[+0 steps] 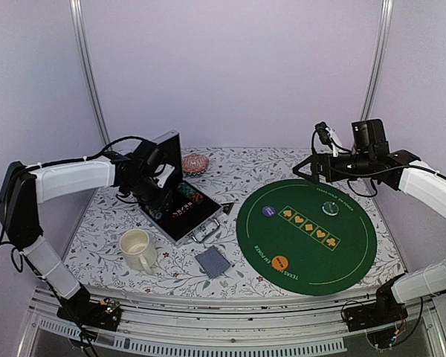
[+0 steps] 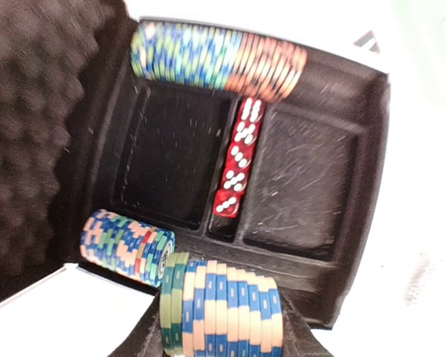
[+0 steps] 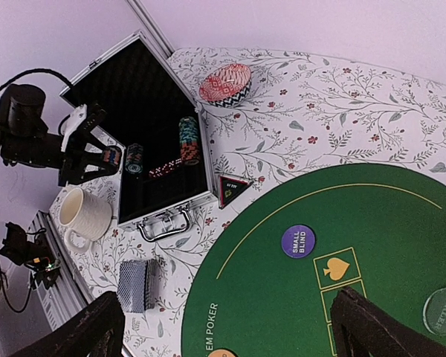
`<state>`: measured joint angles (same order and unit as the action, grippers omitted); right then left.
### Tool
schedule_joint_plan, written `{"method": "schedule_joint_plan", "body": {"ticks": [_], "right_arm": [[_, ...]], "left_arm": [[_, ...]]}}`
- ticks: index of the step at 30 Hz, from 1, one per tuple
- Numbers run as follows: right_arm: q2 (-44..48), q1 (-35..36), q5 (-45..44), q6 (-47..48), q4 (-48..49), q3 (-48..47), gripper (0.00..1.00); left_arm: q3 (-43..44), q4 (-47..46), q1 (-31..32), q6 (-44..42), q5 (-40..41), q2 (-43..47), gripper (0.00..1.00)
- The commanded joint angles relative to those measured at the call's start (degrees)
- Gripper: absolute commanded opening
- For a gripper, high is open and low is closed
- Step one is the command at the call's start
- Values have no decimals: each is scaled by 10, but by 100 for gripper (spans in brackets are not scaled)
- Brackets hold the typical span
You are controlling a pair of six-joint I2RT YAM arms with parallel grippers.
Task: Distribute texas hold em gaming equipment
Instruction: Pick up the pile of poker chips from the chip case, then adjust the poker chips pile.
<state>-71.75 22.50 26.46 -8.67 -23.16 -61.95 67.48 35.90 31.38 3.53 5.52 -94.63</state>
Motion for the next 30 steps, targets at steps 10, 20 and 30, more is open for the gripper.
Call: {"method": "schedule_joint_plan", "body": {"ticks": [10, 20, 30], "right_arm": [[14, 10, -10, -8, -11, -22, 99], [20, 98, -132, 20, -50, 11, 99], [67, 148, -197, -76, -62, 84, 95]], "left_arm": [[9, -184, 94, 140, -256, 94, 0], [20, -359, 195, 289, -397, -58, 0], [27, -520, 231, 423, -419, -192, 0]]}}
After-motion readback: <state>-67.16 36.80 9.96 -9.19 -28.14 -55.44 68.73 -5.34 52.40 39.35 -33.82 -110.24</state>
